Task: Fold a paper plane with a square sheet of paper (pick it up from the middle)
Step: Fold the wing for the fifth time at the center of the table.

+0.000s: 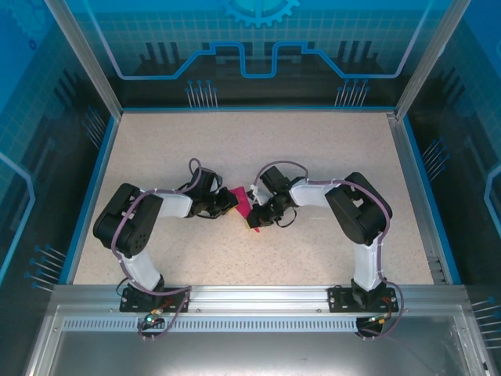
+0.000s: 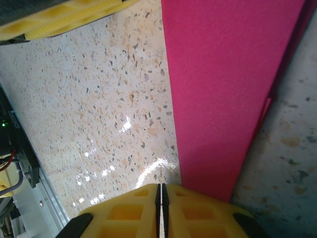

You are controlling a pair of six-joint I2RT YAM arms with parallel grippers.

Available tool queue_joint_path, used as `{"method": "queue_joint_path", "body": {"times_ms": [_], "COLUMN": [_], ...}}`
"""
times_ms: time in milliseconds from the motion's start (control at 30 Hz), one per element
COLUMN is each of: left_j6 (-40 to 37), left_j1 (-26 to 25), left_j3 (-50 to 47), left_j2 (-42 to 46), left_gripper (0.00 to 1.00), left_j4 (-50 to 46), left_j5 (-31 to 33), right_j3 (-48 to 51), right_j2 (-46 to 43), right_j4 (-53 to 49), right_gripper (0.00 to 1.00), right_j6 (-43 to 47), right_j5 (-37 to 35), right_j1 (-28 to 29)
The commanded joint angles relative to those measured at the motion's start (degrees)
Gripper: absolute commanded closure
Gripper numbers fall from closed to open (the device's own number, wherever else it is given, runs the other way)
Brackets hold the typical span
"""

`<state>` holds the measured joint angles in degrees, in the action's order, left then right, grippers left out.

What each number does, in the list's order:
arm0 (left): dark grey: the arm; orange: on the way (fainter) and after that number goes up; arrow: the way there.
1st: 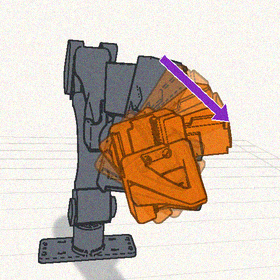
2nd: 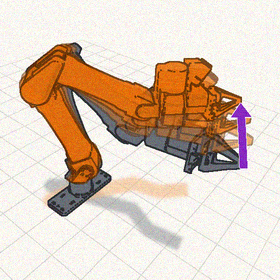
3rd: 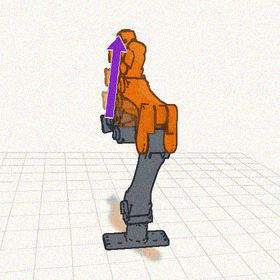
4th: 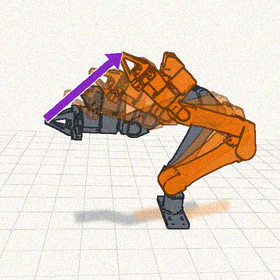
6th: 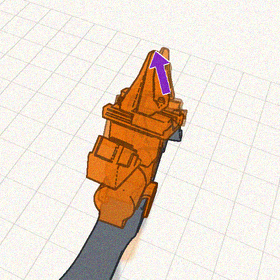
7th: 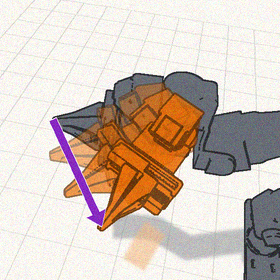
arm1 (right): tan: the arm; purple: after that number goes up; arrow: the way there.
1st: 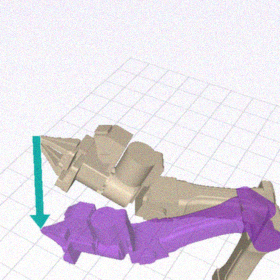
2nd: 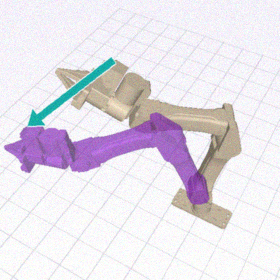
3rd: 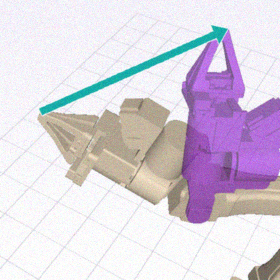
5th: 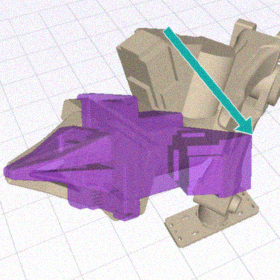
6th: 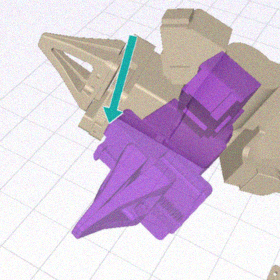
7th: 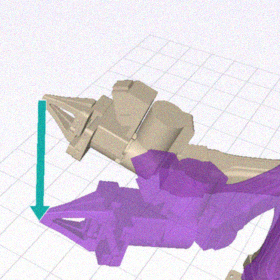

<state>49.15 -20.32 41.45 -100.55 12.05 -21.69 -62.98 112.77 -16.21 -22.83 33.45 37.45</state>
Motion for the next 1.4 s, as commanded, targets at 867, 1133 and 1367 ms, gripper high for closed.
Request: {"method": "queue_joint_path", "body": {"times_ms": [867,1133,1367], "left_j6": [-0.84,-1.00,-0.99], "left_j1": [-0.16,-0.15,-0.15], "left_j3": [0.07,0.25,0.34], "left_j2": [-2.29,-2.28,-2.21], "left_gripper": [0.84,0.84,0.84], "left_j4": [-5.24,-5.28,-5.46], "left_j5": [3.68,3.51,3.33], "right_j3": [9.78,9.03,0.14], "right_j2": [-6.24,-14.74,-6.48], "right_j4": [-5.79,-1.58,-1.92], "right_gripper": [0.88,0.87,0.87], "right_j6": [1.31,-0.50,0.09], "right_j5": [-2.19,-2.98,-3.59], "right_j1": [0.34,-1.15,0.81]}}
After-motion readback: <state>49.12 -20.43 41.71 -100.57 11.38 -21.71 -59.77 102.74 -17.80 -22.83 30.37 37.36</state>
